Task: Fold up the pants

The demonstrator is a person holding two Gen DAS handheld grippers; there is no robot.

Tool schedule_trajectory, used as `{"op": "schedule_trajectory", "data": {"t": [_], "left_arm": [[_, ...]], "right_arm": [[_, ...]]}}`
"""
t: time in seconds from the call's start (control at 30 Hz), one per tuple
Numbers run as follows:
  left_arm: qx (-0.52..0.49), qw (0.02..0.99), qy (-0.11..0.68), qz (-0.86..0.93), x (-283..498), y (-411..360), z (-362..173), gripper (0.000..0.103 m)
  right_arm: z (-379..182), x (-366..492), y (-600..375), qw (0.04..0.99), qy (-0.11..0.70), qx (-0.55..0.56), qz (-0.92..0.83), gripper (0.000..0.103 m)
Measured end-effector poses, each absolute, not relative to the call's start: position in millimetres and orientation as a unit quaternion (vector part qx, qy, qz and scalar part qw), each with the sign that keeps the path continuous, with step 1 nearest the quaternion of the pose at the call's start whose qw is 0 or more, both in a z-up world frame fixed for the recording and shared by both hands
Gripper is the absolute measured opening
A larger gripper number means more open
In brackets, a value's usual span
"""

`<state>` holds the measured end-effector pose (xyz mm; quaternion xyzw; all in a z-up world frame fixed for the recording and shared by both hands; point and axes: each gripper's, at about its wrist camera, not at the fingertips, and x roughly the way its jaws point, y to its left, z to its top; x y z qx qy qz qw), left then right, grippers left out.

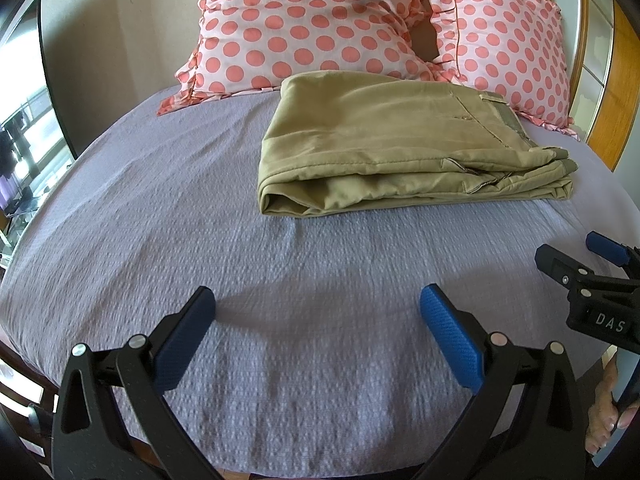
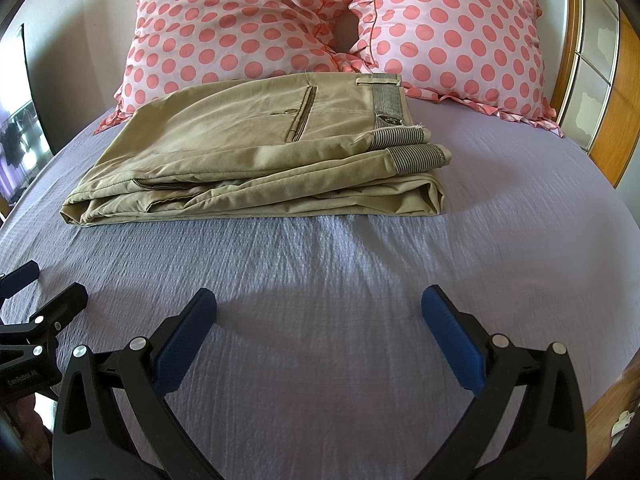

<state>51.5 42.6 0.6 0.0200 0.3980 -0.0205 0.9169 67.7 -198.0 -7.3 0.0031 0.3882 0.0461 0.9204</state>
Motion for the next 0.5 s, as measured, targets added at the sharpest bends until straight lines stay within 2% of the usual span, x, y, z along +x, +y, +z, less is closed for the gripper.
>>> {"op": "schedule_trajectory", "data": {"t": [0.5], "left_arm": [[0.022, 0.915, 0.402, -0.022, 52.8, 44.3, 0.8, 0.101]], "right_arm": [[-7.3, 67.8, -198.6, 0.92, 0.388, 0.003, 0.047, 0.102]]}}
